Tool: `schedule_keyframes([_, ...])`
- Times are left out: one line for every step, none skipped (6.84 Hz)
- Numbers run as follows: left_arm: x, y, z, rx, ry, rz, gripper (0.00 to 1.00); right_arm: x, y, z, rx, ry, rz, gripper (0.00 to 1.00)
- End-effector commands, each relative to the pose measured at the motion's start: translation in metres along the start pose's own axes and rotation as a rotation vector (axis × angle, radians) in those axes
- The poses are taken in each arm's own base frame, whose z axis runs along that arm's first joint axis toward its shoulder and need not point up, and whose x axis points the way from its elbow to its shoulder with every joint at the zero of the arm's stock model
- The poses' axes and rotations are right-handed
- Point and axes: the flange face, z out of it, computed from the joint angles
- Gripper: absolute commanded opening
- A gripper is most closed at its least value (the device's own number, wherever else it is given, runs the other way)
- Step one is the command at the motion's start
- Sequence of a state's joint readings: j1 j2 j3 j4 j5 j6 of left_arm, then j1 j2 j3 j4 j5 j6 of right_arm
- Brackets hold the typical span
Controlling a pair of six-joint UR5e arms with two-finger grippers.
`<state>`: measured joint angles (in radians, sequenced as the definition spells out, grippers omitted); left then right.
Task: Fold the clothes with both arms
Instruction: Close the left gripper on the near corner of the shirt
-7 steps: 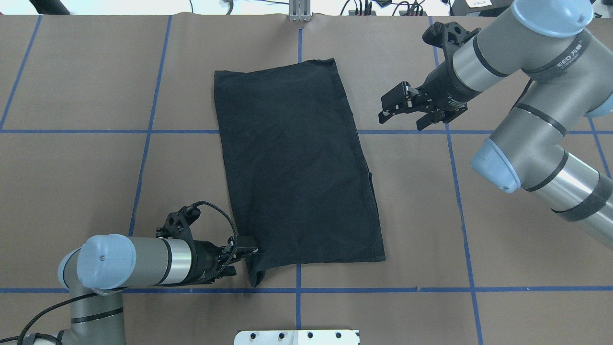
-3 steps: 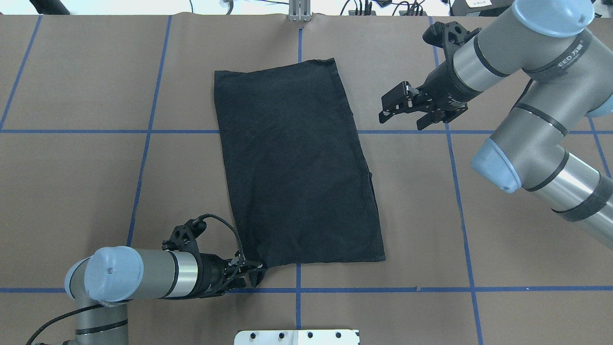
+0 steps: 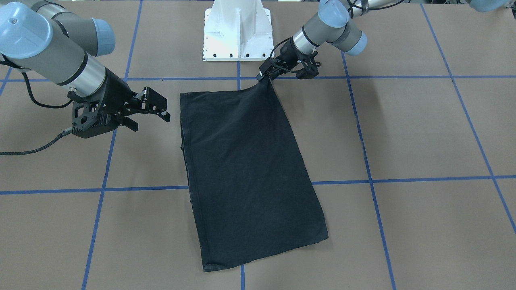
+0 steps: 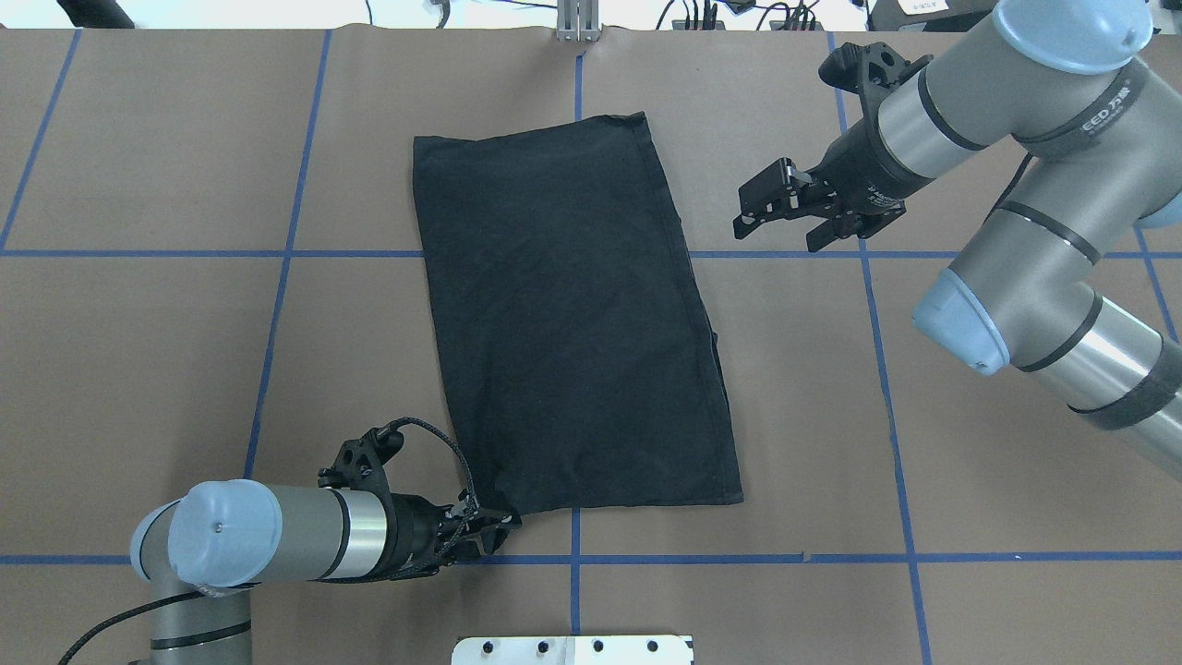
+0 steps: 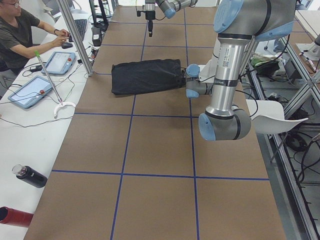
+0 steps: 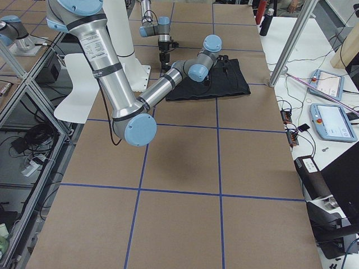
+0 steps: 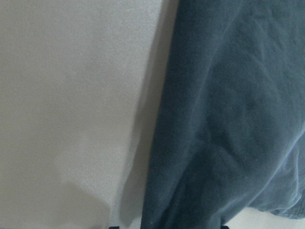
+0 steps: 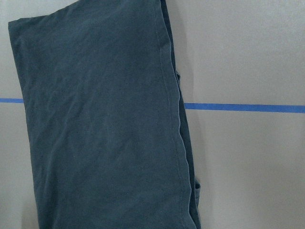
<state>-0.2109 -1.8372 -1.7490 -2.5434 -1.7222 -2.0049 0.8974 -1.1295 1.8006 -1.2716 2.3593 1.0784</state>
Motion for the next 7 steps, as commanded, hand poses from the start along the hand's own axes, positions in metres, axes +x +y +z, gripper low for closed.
schedule_keyframes([0.0022,0.0039,0.0034,-0.006,0.0,0.001,0.74,0.0056,0.0013,0.0017,-0.004,0.005,0.004,1.0])
schedule_keyframes([-0.0009,0.0088,0.0071,-0.015,-0.007,0.002,0.74,0.0056,0.0013,0.0017,-0.004,0.005,0.004,1.0])
schedule_keyframes([-0.0004,0.0092,0.0066,-0.015,-0.006,0.003,0.71,0.0059,0.0008,0.001,-0.003,0.005,0.005,1.0])
schedule_keyframes([-0.0005,0.0107,0.0084,-0.017,-0.006,0.003,0.7,0.0073,0.0016,0.0022,-0.005,0.006,0.007,1.0])
schedule_keyframes([-0.0011,0.0132,0.0106,-0.022,-0.01,0.004,0.69,0.01,0.0021,0.003,-0.007,0.009,0.01,1.0])
schedule_keyframes([-0.0012,0.0132,0.0107,-0.021,-0.012,0.003,0.69,0.01,0.0021,0.003,-0.007,0.009,0.01,1.0])
schedule_keyframes([-0.0012,0.0132,0.0107,-0.021,-0.012,0.003,0.68,0.0099,0.0022,0.003,-0.008,0.009,0.01,1.0])
